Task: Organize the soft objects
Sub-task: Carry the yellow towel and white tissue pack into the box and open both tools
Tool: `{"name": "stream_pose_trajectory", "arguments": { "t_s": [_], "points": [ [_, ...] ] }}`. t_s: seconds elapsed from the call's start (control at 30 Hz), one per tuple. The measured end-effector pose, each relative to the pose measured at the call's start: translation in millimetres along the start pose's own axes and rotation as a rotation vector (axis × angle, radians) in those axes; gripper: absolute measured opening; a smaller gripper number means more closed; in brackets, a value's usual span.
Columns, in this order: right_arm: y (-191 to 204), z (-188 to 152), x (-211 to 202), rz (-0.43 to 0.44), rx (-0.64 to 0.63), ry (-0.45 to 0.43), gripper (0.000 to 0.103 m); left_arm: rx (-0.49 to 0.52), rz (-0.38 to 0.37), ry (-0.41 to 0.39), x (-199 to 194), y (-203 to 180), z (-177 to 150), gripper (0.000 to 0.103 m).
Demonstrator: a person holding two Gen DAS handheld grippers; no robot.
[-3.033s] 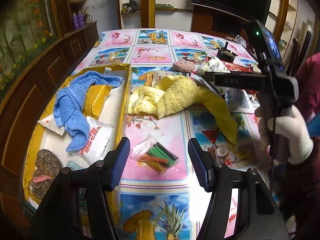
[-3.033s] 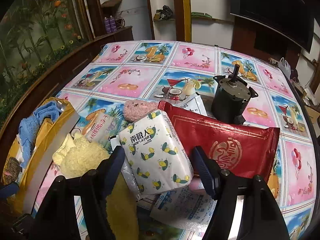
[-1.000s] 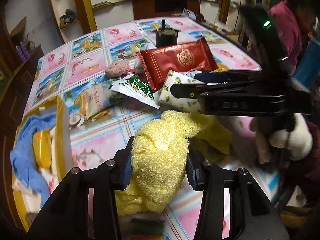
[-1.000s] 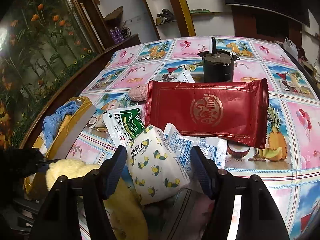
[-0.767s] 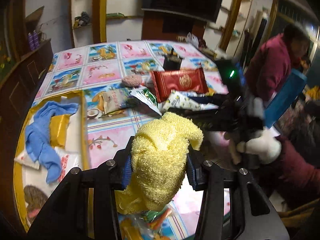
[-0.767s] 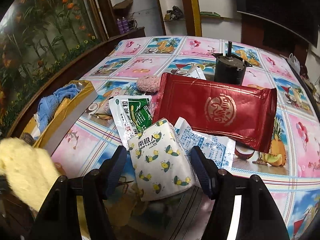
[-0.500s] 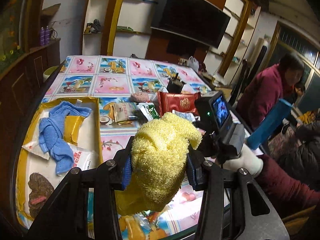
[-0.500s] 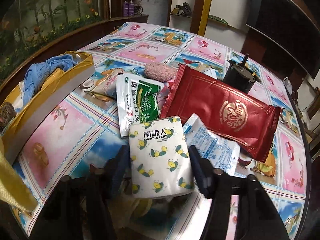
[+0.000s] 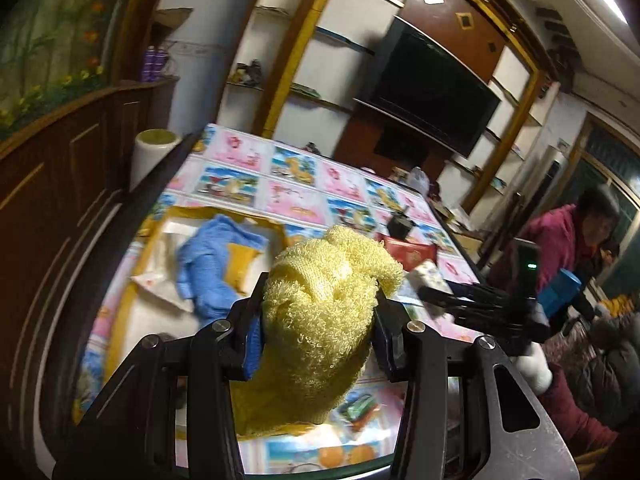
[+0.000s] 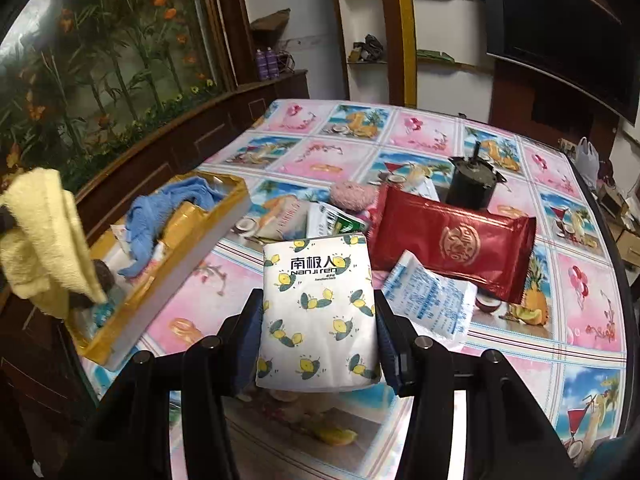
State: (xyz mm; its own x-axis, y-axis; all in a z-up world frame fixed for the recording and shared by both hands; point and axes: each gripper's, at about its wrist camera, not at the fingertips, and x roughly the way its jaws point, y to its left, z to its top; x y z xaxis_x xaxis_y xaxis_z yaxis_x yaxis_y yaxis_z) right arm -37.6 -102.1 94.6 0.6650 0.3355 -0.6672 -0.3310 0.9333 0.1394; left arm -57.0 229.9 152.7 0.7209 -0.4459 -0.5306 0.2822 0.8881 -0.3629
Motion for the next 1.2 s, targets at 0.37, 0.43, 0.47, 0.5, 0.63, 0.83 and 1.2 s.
{"name": "stream_pose_trajectory", "arguments": {
  "t_s": [0.37,0.43,0.47,0.5,0.63,0.83,1.2],
  "points": [
    [88,35,32,0.233,-0.028,0.030,0.051,-0.101,0.173,0.058,33,64,8,0.044],
    [102,41,44,0.255,-0.028,0.046,0.051,-0.121,0.174,0.081,45,75,8,0.044],
    [107,43,49,0.260,-0.028,0.053,0.051,-0.130,0.185,0.094,52,80,7,0.044],
    [114,47,57,0.262,-0.031,0.064,0.051,-0.136,0.202,0.106,59,85,7,0.045],
    [132,56,87,0.251,-0.041,0.104,0.051,-0.157,0.220,0.151,80,98,0,0.049],
    [144,63,127,0.222,-0.024,0.150,0.053,-0.210,0.157,0.154,75,109,-8,0.053],
    [131,58,125,0.206,0.012,0.127,0.060,-0.163,0.274,0.010,39,85,-5,0.062]
  ]
}}
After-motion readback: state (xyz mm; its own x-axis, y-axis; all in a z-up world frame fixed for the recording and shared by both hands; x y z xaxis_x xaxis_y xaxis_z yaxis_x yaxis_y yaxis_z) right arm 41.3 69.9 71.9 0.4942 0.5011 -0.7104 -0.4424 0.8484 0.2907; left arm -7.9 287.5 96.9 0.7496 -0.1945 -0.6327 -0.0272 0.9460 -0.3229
